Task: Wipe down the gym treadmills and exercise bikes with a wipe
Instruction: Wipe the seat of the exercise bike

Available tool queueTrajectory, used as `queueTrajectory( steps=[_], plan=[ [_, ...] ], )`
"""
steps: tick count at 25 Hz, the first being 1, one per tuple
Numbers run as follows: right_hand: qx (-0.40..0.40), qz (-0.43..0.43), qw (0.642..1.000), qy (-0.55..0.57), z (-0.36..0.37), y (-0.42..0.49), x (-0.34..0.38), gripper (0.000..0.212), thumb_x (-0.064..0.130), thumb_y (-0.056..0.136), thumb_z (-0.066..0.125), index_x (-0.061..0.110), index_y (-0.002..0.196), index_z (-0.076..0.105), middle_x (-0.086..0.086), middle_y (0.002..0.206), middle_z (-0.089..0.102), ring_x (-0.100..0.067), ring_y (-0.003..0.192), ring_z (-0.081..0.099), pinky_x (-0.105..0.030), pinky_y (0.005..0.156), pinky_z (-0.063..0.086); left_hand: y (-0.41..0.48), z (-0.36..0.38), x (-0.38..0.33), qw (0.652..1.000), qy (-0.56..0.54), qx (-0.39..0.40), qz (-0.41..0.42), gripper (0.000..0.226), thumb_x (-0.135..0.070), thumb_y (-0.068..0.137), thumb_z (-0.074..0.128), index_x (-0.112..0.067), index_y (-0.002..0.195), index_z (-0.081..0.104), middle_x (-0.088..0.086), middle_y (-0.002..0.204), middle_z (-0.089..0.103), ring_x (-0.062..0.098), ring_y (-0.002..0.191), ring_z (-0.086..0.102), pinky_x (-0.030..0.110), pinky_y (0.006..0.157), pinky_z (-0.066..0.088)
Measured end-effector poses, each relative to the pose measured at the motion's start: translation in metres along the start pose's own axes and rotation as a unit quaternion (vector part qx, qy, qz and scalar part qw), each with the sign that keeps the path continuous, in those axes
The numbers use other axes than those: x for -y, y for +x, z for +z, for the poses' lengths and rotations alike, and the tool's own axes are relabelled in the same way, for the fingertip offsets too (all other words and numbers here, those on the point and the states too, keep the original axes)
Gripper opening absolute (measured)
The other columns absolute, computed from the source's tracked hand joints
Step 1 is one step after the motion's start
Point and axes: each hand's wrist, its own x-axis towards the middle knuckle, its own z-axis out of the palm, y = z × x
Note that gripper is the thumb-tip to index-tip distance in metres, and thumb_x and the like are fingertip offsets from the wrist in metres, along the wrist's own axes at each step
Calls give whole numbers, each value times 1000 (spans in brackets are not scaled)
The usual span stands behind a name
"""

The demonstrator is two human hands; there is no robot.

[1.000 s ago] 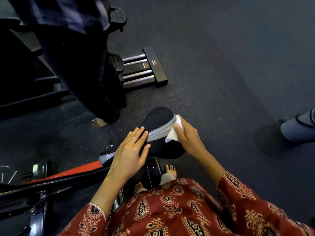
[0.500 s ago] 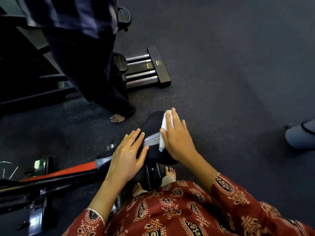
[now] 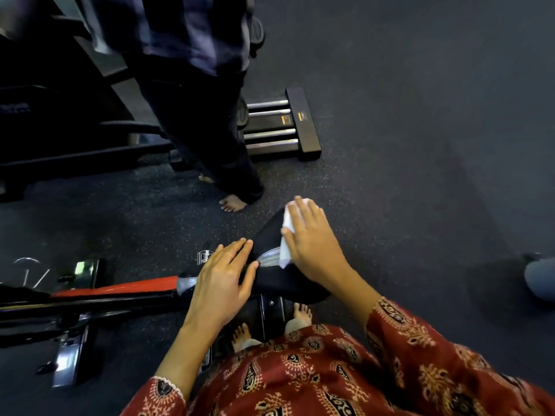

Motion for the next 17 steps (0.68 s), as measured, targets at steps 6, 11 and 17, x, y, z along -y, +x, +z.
queueTrajectory(
  steps=[6, 11, 17],
  plan=[
    [-13, -246, 965, -93, 12, -47, -7, 53, 37, 105, 17, 8, 145, 36, -11, 151, 37, -27, 141, 32, -43, 114, 26, -11, -7, 10, 999, 15, -34, -17, 45, -31, 90, 45, -1, 114, 68, 12, 111, 69, 25, 98, 67, 42, 97, 45],
    [-45, -109, 993, -25, 2, -25, -28, 60, 41, 103, 22, 0, 146, 34, -17, 153, 31, -29, 144, 22, -42, 115, 18, -11, -7, 11, 998, 23, -47, -25, 42, -29, 89, 45, -2, 110, 70, 11, 108, 70, 23, 95, 68, 39, 96, 45],
    [83, -76, 988, -107, -16, 39, 23, 51, 39, 102, 21, 9, 116, 60, -12, 118, 60, -33, 115, 51, -54, 110, 23, -17, -13, 20, 998, 11, -50, -46, 41, -29, 90, 45, -3, 108, 71, 9, 105, 70, 24, 93, 68, 39, 91, 49]
  ],
)
